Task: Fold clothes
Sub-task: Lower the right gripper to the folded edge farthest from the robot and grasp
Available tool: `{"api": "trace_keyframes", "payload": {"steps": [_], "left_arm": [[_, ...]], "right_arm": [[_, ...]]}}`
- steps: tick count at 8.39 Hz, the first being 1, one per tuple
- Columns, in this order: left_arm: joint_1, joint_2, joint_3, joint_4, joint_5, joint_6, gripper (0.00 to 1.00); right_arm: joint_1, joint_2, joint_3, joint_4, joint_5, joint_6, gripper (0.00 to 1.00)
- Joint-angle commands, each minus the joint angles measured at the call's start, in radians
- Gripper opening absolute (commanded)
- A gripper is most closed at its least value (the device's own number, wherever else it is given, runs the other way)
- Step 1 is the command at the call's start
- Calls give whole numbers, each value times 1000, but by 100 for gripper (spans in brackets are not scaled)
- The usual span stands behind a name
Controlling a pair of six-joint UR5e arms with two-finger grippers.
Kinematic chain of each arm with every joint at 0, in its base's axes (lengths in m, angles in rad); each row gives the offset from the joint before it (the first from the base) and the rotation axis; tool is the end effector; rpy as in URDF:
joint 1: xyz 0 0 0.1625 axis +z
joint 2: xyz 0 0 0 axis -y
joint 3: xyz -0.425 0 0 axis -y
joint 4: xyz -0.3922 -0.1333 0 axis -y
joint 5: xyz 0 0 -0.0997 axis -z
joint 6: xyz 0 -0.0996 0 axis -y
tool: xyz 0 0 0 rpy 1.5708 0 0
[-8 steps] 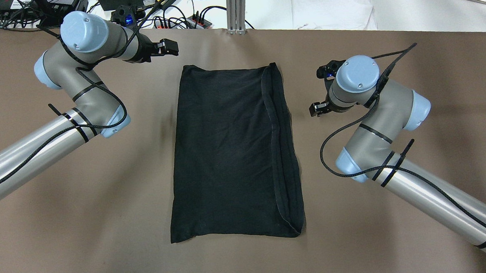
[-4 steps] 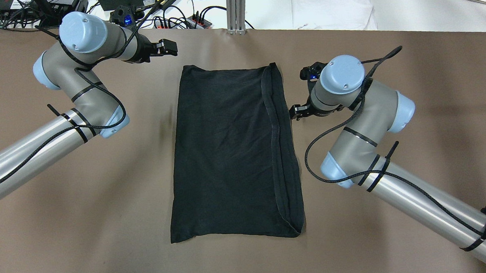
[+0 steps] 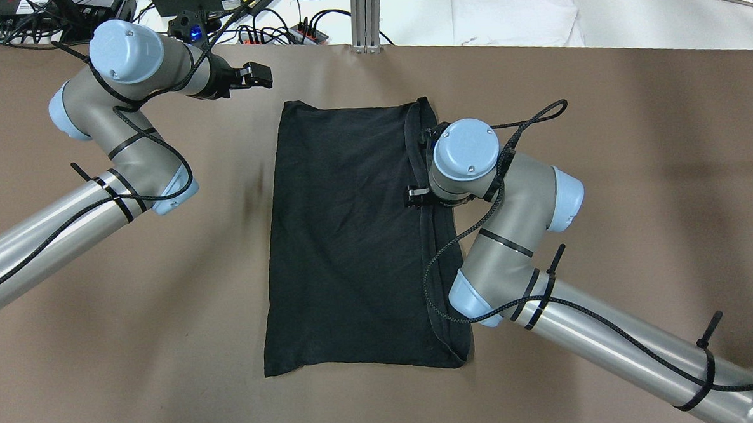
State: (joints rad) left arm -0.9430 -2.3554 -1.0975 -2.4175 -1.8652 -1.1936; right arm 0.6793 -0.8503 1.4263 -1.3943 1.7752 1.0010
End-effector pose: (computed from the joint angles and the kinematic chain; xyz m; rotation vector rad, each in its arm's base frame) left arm 0.3859 -0.7095 0.2900 0.5007 1.0717 -0.3283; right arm -0.5115 -0.5584 0.2713 0.2805 -0.7219 0.0271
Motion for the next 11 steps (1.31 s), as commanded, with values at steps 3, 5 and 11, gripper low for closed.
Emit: {"api": "trace_keyframes", "payload": {"steps": [3,5,11], "left_arm": [[1,2,1,0,1,2,100],[3,-2,1,0,3,-1,100],[15,-8,-1,0,4,-3,100]], "right_arm": [[-40,0,-30,4,-37,24,95],[-34,-1,-40,4,-37,12,95],[-6,-41,-29,4,-51,-25,95]]}}
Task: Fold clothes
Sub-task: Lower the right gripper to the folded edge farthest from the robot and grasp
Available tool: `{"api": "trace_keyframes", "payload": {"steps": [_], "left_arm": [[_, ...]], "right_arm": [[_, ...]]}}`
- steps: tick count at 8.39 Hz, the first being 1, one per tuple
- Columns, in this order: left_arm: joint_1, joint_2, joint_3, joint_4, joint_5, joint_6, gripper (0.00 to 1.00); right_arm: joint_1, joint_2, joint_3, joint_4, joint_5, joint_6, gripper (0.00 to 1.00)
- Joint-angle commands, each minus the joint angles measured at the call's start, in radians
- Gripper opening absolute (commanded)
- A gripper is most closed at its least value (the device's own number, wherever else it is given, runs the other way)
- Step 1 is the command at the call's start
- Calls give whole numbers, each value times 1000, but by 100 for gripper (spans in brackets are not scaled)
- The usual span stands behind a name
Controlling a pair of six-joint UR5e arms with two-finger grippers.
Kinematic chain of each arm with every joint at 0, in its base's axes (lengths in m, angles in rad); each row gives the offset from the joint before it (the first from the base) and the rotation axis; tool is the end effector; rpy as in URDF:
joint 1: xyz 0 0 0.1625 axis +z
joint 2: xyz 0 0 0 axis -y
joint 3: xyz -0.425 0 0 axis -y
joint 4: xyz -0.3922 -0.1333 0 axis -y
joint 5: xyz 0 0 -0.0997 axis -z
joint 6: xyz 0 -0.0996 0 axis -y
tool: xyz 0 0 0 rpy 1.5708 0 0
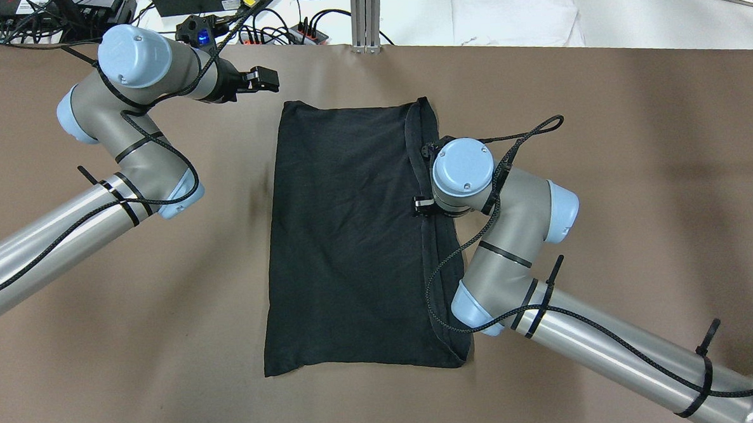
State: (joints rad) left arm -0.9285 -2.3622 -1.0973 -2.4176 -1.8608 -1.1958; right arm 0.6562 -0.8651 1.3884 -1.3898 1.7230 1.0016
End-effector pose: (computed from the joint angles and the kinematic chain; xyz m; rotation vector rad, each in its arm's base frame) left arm 0.3965 -0.7049 0.2847 0.4992 1.0785 -0.3184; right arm -0.5261 -0.5543 0.3005 0.2849 -0.6589 0.0296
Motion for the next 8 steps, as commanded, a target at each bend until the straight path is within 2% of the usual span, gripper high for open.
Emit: {"api": "trace_keyframes", "payload": {"steps": [1,2,4,6,8], "left_arm": [[2,-3,-1,0,0,-1,100],[2,-3,-1,0,0,-1,100],[2,-3,-1,0,-1,-1,100],[0,-3,-1,0,-3,-1,100],[0,-5,-1,0,-3,4,100]], "right_arm": [[31,-55,15,9,4,-34,95],[48,-83,33,30,13,-56,95],[92,-91,115,-6,47,-106,95],[94,-80,109,0,61,-106,95],[94,3,95,6,53,-92,95]]}}
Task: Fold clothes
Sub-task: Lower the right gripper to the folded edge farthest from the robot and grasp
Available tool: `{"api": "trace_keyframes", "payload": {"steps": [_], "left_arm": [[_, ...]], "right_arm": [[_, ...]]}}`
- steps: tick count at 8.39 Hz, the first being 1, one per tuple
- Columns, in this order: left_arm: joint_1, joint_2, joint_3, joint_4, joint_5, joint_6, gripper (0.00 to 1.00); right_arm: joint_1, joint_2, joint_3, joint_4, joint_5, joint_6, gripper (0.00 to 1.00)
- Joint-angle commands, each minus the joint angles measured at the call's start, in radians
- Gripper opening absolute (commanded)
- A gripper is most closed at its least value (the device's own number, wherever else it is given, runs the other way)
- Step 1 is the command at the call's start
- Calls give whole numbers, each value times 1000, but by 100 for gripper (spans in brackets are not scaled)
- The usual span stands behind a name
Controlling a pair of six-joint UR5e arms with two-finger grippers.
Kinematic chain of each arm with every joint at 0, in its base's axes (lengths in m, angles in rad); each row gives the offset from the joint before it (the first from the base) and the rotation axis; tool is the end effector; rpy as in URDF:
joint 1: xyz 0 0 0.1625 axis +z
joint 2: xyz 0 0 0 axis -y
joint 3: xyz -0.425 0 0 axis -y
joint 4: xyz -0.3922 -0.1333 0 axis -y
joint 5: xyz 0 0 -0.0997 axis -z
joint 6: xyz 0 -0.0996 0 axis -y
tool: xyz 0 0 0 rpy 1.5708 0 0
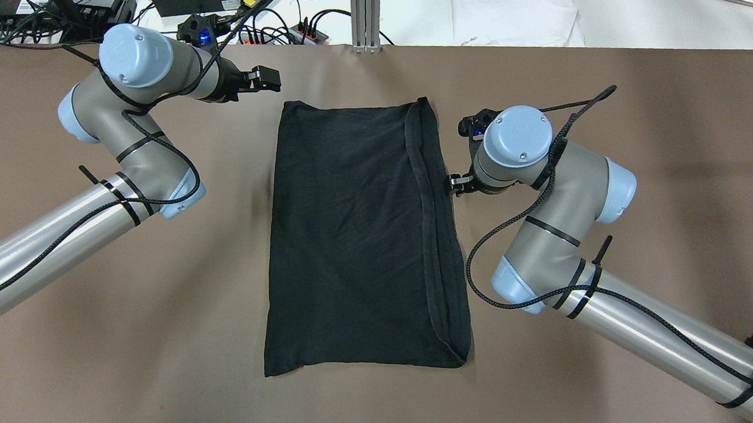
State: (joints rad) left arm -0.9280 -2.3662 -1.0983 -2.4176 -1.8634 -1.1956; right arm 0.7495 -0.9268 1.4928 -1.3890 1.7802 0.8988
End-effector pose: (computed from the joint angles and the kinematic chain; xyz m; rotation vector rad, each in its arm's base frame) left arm 0.3971 -0.7048 0.2810 0.5003 1.0835 -0.3150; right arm -0.4544 -0.5767 0.2957 0.3347 -0.6946 -0.0047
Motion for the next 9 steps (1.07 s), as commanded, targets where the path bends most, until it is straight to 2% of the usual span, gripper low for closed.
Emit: {"api": "trace_keyframes", "payload": {"steps": [1,3,4,5,7,9], "left_arm": [[0,-1,0,0,0,8,100],[-2,2,1,-2,0,14,100],[-2,2,1,0,0,14,100],[-2,2,1,0,0,14,100],[-2,2,3,2,1,17,100],[-2,4,8,2,1,22,100]], "right_arm": [[1,113,-29,19,-21,14,95],[-1,205,-193,188,-94,18,95],[-2,216,-259,264,-143,19,94],[-9,217,-300,321,-207,19,94],[-22,218,-370,399,-228,17,93],[-58,241,-430,439,-304,19,89]]}}
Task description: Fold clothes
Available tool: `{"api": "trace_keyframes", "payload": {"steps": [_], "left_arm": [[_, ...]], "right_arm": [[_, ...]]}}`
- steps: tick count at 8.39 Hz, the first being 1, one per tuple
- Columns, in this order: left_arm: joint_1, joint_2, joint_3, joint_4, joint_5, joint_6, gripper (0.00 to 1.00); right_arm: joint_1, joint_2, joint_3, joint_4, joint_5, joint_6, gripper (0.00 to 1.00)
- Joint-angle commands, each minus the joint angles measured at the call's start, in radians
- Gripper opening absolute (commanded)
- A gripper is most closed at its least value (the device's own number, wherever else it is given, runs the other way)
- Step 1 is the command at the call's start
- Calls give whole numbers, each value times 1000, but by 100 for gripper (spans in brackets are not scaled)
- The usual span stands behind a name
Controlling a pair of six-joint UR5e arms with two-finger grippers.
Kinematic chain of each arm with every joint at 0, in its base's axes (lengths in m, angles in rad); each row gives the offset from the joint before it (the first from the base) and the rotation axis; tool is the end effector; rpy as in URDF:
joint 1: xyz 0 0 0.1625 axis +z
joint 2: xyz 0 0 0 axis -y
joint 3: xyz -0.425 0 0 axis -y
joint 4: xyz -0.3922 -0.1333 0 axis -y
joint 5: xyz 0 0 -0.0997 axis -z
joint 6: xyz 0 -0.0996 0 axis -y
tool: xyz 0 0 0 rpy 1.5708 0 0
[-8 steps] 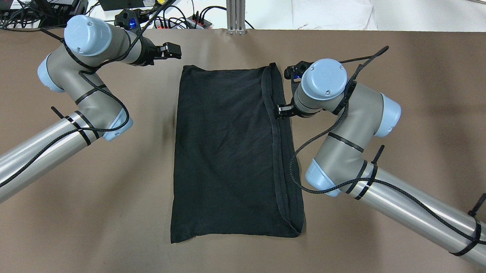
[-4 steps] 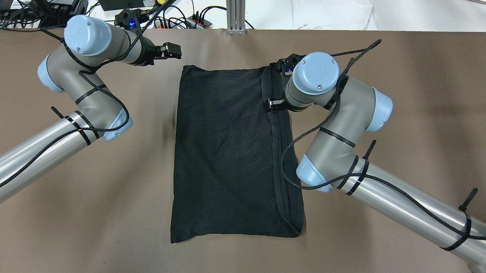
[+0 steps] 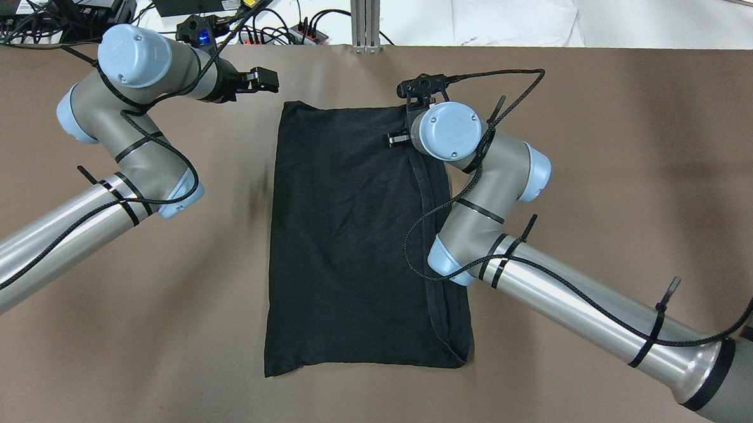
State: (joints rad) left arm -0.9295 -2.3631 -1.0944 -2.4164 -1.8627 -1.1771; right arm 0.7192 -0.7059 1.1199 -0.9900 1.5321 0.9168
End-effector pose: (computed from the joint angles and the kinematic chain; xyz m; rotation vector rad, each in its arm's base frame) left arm 0.3963 -0.7057 0.2856 0.5061 1.0715 -0.3025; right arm -0.5268 -0.6436 0.2510 0.6581 -0.7470 0.0790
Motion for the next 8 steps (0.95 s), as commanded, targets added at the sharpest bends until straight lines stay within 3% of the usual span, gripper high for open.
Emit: {"api": "trace_keyframes", "payload": {"steps": [1,3,8], "left_arm": [[0,1,5,2,0,4,100],[0,1,7,2,0,4,100],[0,1,8,3,0,4,100]], "right_arm": [[-36,26,-72,41,-76,1,85],[-52,57,-120,41,-110,1,70],[-8,91,-209,44,-116,-4,66]]}}
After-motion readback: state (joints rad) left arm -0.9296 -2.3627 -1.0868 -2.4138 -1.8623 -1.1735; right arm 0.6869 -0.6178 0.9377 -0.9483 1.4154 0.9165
